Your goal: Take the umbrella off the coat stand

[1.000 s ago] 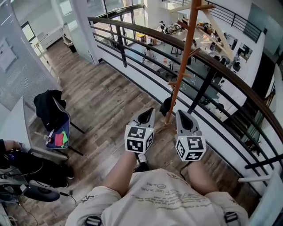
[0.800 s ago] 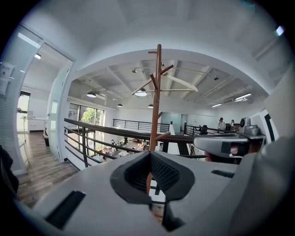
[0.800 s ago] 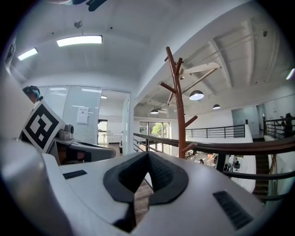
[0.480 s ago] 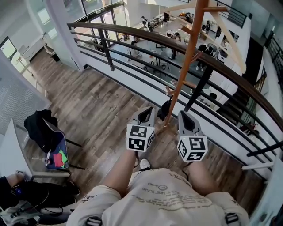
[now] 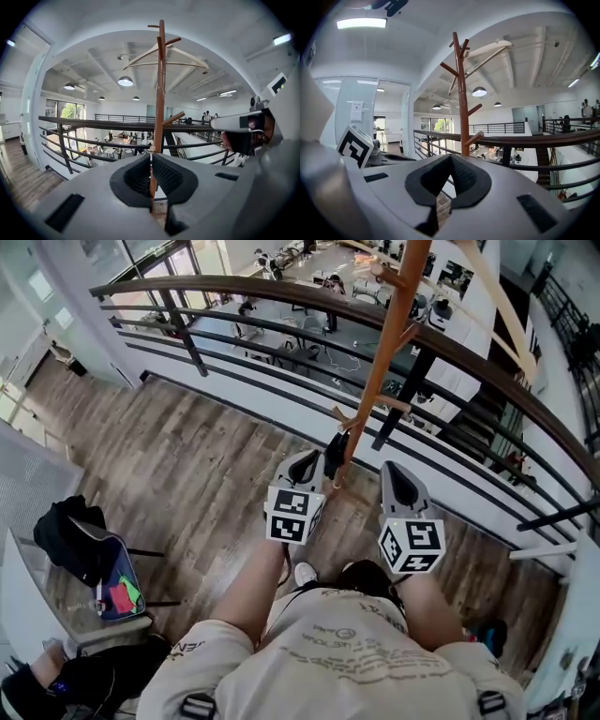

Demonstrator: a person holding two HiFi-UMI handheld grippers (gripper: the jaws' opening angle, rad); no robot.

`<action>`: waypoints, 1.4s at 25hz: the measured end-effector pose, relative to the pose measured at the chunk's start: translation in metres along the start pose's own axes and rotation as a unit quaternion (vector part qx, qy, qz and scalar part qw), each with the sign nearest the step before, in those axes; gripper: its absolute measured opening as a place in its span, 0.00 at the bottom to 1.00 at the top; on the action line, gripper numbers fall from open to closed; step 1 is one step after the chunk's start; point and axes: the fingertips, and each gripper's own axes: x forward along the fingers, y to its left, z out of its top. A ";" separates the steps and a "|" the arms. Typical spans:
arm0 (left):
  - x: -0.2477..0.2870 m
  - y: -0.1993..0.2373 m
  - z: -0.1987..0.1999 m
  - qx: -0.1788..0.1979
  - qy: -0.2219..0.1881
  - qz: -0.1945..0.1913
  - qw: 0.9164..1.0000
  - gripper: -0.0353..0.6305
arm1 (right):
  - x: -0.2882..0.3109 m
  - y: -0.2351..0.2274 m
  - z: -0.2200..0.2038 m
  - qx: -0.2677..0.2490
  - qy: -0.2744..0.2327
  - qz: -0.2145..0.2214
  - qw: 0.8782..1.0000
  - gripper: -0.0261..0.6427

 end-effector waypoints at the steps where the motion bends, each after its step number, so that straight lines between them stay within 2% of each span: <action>1: 0.010 0.000 -0.003 0.001 0.003 -0.004 1.000 0.06 | 0.004 -0.005 -0.002 0.000 0.002 -0.003 1.000 0.04; 10: 0.088 0.008 -0.039 0.021 0.035 -0.036 0.999 0.06 | 0.028 -0.041 -0.001 -0.014 0.024 -0.005 1.000 0.04; 14: 0.117 0.011 -0.055 0.022 0.024 -0.058 0.998 0.07 | 0.034 -0.051 -0.004 -0.024 0.035 -0.009 0.999 0.04; 21: 0.164 0.009 -0.095 0.085 0.038 -0.110 0.990 0.12 | 0.038 -0.066 -0.012 -0.038 0.059 -0.022 0.997 0.04; 28: 0.199 0.020 -0.125 0.108 0.044 -0.116 0.986 0.13 | 0.036 -0.075 -0.023 -0.060 0.086 -0.039 0.994 0.04; 35: 0.222 0.018 -0.130 0.114 0.024 -0.137 0.984 0.13 | 0.029 -0.088 -0.032 -0.077 0.107 -0.061 0.989 0.04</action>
